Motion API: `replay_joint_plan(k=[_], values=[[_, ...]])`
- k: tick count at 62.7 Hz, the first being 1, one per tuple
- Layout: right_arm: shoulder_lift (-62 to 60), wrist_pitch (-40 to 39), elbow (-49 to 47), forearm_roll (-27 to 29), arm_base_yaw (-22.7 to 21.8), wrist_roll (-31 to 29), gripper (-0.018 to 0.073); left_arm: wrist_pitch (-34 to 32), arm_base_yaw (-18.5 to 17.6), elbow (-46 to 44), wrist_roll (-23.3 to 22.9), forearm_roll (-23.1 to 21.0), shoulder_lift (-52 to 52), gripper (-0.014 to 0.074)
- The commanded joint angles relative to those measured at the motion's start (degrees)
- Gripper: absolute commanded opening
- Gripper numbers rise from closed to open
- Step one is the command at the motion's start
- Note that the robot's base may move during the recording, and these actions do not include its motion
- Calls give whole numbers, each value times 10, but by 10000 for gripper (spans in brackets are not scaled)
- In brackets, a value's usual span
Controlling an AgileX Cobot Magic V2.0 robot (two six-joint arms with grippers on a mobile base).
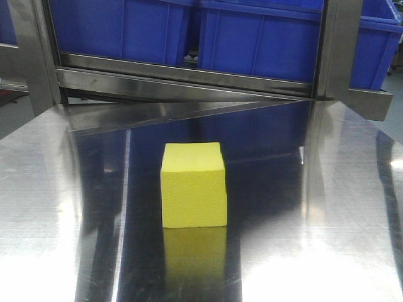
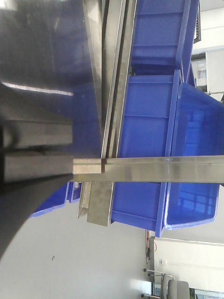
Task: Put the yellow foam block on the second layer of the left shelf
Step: 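Move the right gripper, open, above the yellow foam cube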
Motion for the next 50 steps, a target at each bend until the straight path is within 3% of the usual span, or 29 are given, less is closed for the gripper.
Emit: replay_joint_plan(k=[1, 50], values=[[-11, -51, -13, 1, -4, -2, 26, -47, 1, 13, -3, -3, -12, 136], [-11, -24, -13, 1, -4, -2, 26, -47, 1, 13, -3, -3, -12, 136]])
